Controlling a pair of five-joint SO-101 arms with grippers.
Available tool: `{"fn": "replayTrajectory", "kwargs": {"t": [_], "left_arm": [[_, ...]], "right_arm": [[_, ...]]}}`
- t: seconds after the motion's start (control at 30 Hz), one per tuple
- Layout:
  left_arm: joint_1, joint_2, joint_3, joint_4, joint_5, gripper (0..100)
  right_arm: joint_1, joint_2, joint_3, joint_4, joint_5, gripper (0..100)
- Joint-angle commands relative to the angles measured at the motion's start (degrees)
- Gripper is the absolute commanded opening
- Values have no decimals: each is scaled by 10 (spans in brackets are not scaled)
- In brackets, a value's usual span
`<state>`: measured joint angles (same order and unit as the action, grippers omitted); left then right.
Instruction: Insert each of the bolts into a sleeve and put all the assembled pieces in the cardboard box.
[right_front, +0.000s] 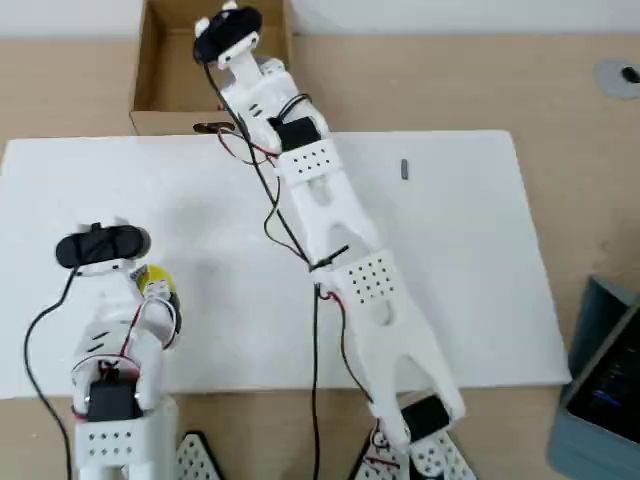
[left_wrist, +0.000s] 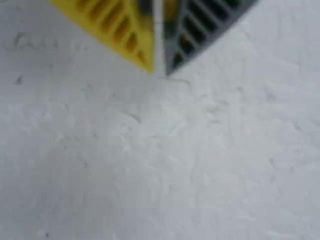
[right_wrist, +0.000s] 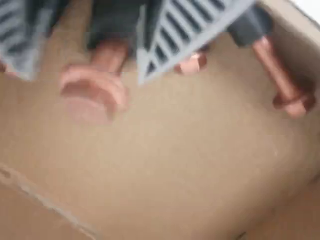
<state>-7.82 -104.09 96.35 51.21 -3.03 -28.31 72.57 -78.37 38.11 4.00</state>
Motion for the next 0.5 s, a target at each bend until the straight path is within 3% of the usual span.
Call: {"fn": "replayTrajectory", "kwargs": {"t": [0.0,0.47], "left_arm": [[-2,-5,7,2,-3,17],[-2,-5,7,2,-3,17]], "right_arm": [[8,-10,-41,2,3,165],[9,-15,-46,3,4,23]]}}
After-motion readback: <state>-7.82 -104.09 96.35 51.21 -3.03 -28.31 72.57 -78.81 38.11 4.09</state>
